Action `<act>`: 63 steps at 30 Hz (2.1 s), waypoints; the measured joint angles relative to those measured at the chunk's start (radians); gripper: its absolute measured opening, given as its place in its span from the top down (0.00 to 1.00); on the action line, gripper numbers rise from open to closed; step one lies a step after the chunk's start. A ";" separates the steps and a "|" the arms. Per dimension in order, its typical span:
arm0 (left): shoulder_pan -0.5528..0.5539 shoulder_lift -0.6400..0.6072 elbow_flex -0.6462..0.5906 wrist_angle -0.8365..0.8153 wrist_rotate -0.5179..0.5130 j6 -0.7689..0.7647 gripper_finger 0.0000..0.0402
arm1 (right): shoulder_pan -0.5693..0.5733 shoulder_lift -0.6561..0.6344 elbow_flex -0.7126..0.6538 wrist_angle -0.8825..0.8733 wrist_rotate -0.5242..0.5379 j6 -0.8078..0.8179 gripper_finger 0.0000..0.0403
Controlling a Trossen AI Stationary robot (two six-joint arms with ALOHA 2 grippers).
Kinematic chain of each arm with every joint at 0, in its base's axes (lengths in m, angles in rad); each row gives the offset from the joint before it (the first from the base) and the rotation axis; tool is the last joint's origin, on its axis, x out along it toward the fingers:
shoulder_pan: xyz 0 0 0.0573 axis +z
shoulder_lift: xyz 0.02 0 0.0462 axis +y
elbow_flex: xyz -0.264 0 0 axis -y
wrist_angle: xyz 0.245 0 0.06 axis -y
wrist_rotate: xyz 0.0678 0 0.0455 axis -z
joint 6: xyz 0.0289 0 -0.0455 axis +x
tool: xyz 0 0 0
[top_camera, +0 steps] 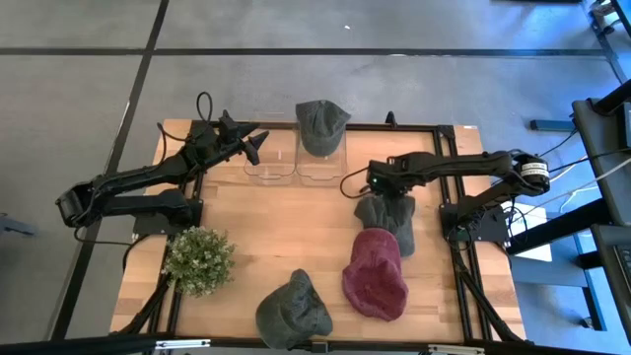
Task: Pick & Place hat
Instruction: Put the top black cap into the right transparent bin
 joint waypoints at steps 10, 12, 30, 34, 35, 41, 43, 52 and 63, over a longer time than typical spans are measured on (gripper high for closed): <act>0.000 0.000 0.000 -0.022 0.002 0.000 0.43 | -0.016 -0.002 0.103 -0.053 0.014 -0.098 0.99; 0.000 0.000 0.000 -0.048 0.002 -0.001 0.43 | -0.022 -0.002 0.103 -0.062 -0.024 -0.107 0.98; 0.000 0.000 0.000 -0.074 0.005 -0.016 0.43 | -0.074 -0.003 -0.178 0.197 -0.204 -0.117 0.41; 0.000 0.000 0.000 -0.074 0.004 -0.018 0.43 | -0.058 -0.002 -0.260 0.320 -0.189 -0.094 0.40; 0.000 0.000 0.000 -0.074 0.002 -0.018 0.43 | -0.054 -0.002 -0.276 0.345 -0.171 -0.094 0.41; 0.000 0.000 0.000 -0.074 0.001 -0.018 0.43 | -0.059 -0.007 -0.338 0.407 -0.134 -0.093 0.48; 0.000 0.000 0.000 -0.074 0.001 -0.018 0.43 | -0.069 -0.008 -0.355 0.410 -0.169 -0.090 0.51; 0.000 0.000 0.000 -0.074 0.001 -0.019 0.43 | -0.090 -0.008 -0.379 0.418 -0.262 -0.018 0.74; 0.000 0.000 0.000 -0.074 0.001 -0.027 0.43 | -0.089 -0.001 -0.336 0.387 -0.252 -0.001 0.85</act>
